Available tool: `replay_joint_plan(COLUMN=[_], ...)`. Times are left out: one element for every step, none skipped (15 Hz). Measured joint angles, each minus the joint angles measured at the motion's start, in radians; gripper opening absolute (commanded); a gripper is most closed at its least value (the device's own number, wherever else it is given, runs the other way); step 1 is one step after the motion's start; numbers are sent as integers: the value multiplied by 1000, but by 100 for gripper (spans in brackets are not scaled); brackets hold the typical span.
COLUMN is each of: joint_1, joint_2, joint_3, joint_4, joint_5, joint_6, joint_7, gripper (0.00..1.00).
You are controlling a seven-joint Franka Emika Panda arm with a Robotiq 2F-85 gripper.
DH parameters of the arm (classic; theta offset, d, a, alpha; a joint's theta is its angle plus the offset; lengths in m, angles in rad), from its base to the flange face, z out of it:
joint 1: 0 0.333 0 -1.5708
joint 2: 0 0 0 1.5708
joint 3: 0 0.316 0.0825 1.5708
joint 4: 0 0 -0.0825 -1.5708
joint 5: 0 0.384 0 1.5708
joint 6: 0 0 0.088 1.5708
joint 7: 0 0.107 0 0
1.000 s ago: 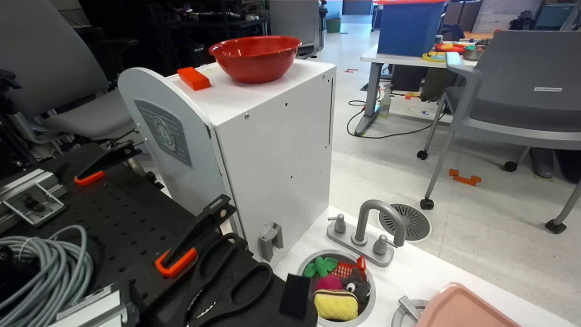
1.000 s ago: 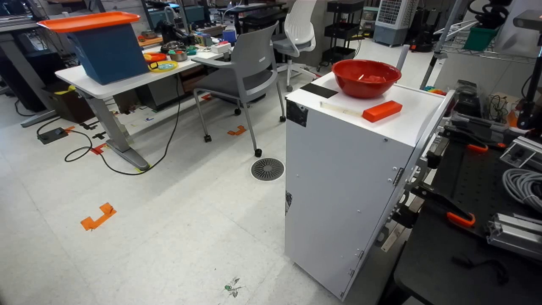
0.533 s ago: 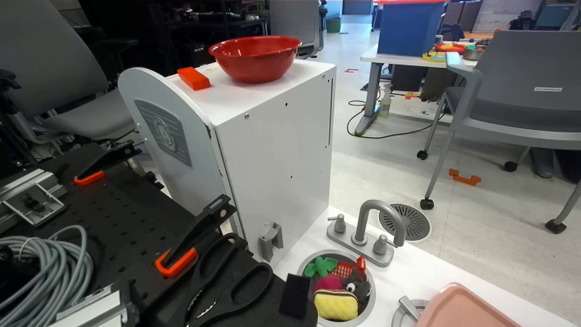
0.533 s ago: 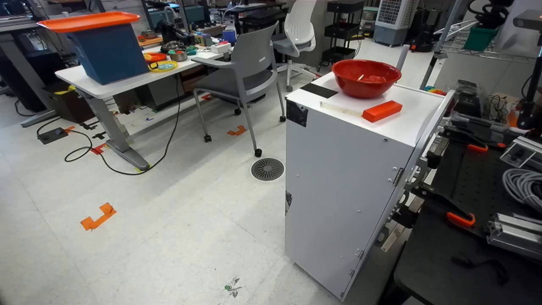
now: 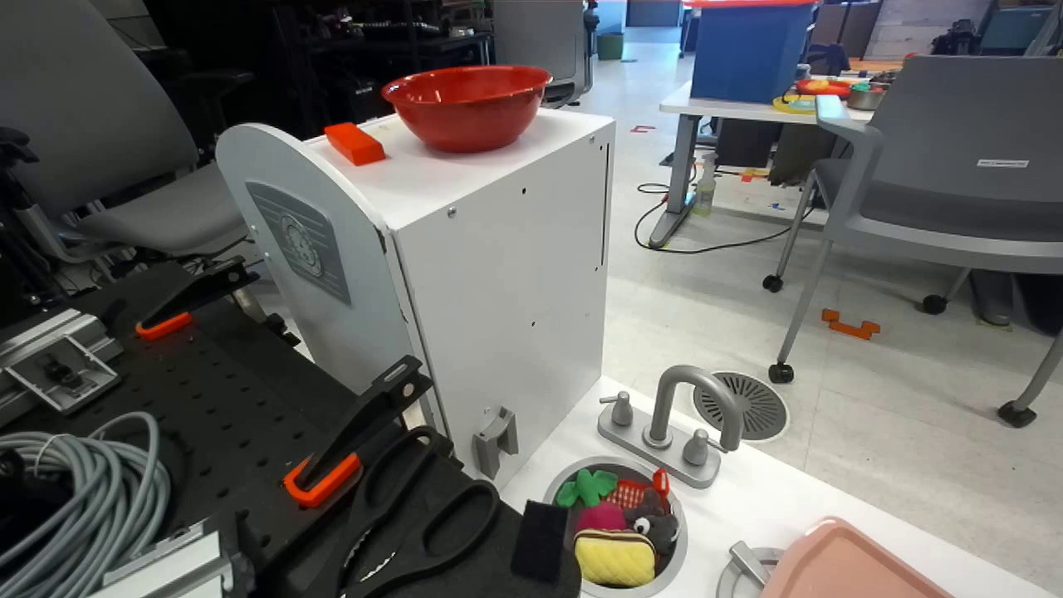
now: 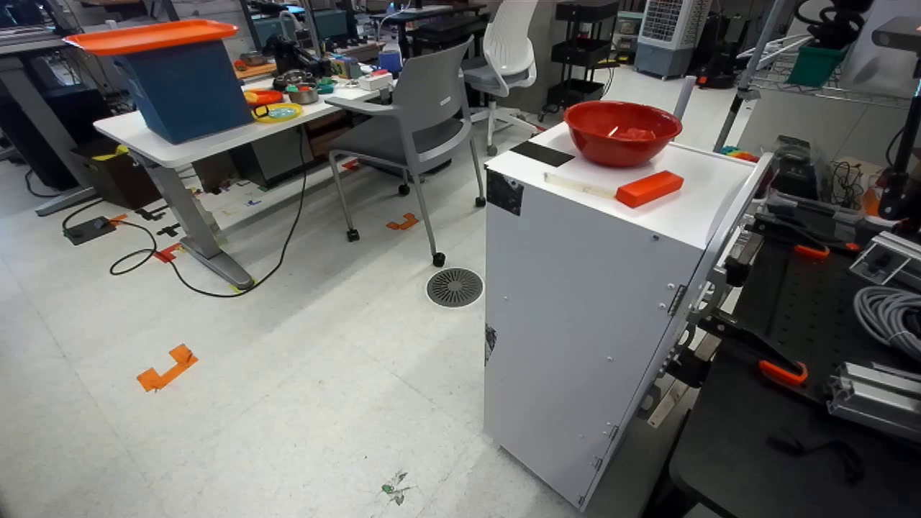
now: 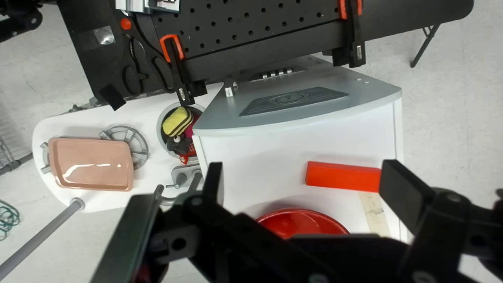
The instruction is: Pick up the red bell pepper from the bowl and put it on the counter
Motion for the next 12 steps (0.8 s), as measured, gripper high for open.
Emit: replay_joint_plan(joint_1=[-8,-17,-29,-42,-57,-70,-81,-89,-91,-91,-91,-88], joint_2=[0,0,3,9,23,43,71,103,136,170,204,235], joint_3=[0,0,0,0,0,0,2,4,7,11,16,22], joint_4=[0,0,0,1,3,6,11,19,30,44,61,80], joint_5=[0,0,-3,-5,-9,-17,-32,-49,-65,-82,-101,-121], joint_6=[0,0,0,1,1,3,6,9,11,13,13,13], joint_7=[9,18,30,44,57,74,93,116,137,158,173,177], gripper=[100,100,100,100,100,100,100,100,100,100,100,100])
